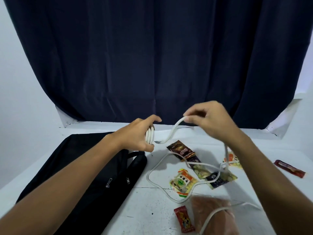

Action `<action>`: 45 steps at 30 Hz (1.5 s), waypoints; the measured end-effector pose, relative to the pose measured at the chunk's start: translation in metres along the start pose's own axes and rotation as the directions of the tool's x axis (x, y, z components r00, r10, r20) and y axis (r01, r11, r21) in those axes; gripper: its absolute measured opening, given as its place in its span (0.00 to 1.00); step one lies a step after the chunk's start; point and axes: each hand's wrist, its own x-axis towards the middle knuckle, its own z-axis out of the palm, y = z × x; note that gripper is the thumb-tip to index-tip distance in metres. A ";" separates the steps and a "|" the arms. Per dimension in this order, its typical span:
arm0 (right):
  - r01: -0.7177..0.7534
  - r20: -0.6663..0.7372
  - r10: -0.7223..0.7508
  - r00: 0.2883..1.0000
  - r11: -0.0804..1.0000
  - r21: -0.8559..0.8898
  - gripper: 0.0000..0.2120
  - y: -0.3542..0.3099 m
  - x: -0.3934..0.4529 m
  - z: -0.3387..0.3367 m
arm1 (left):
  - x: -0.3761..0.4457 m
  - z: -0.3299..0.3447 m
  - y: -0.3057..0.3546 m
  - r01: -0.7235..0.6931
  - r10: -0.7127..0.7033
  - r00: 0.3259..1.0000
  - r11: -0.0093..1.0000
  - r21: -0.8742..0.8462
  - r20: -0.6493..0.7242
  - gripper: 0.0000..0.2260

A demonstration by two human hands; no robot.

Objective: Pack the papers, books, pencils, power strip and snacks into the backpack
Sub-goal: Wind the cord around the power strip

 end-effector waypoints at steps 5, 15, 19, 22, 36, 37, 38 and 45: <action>-0.278 0.199 0.196 0.960 0.739 0.614 0.01 0.032 0.014 0.001 | -0.014 -0.005 0.028 -0.032 0.033 0.999 0.939 -0.343 -0.003 0.39; -0.374 0.395 0.055 0.917 0.463 0.804 0.17 0.035 -0.032 0.069 | -0.010 -0.009 0.030 0.071 -0.097 0.995 0.620 -0.781 0.013 0.40; -0.352 0.261 0.269 0.927 0.384 0.854 0.09 0.020 -0.035 0.093 | -0.004 -0.004 0.042 0.016 -0.115 0.988 0.741 -0.671 -0.103 0.39; -0.284 0.187 0.301 0.935 0.321 0.904 0.07 0.013 -0.039 0.099 | -0.003 -0.013 0.037 -0.016 -0.084 0.989 0.765 -0.644 -0.124 0.37; -0.270 0.082 0.479 0.874 0.339 0.901 0.24 -0.005 -0.040 0.099 | -0.002 0.005 0.031 -0.243 0.286 0.871 0.957 0.157 -0.399 0.47; -0.273 0.078 0.494 0.866 0.336 0.901 0.23 -0.005 -0.040 0.100 | -0.002 0.007 0.031 -0.231 0.315 0.852 0.943 0.239 -0.418 0.46; -0.282 0.073 0.513 0.855 0.343 0.896 0.23 -0.007 -0.039 0.100 | -0.001 0.010 0.031 -0.240 0.361 0.823 0.921 0.308 -0.438 0.44; -0.370 0.060 0.567 0.821 0.450 0.813 0.18 -0.012 -0.040 0.091 | 0.008 0.018 0.032 -0.252 0.427 0.800 0.877 0.410 -0.422 0.37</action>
